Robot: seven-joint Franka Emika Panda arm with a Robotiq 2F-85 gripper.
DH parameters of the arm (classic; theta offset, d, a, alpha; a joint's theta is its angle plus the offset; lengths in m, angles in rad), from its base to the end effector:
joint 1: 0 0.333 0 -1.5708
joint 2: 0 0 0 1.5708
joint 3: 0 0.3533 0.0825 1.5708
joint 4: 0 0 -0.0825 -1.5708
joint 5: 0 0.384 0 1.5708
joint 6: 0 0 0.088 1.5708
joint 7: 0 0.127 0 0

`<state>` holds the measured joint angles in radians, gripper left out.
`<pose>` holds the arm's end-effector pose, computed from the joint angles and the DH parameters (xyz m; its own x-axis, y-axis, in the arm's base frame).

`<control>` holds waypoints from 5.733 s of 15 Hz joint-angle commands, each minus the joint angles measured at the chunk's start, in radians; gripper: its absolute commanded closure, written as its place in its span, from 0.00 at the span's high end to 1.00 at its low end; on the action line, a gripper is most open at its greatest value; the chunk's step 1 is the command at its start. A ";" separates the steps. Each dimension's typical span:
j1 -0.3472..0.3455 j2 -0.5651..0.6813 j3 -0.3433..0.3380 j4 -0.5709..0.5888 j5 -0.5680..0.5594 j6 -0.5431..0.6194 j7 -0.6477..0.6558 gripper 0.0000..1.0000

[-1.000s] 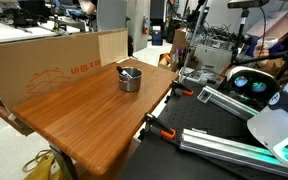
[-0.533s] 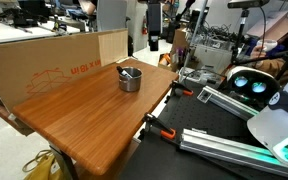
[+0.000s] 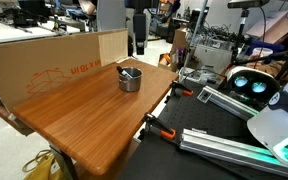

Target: Remove the marker from the pot and put it on the table

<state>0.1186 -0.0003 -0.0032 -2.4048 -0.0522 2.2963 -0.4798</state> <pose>0.4724 0.0528 0.3217 0.8011 0.5878 -0.1125 0.5897 -0.8074 -0.0190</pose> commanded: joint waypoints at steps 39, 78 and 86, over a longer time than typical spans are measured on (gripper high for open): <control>-0.110 0.421 0.068 0.282 -0.113 0.139 0.004 0.68; -0.248 0.117 -0.044 0.112 0.112 0.194 0.006 0.05; -0.295 0.236 -0.067 0.096 0.108 0.204 0.029 0.05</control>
<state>-0.1623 0.2060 -0.0700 -2.3222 0.0429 2.4755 -0.4480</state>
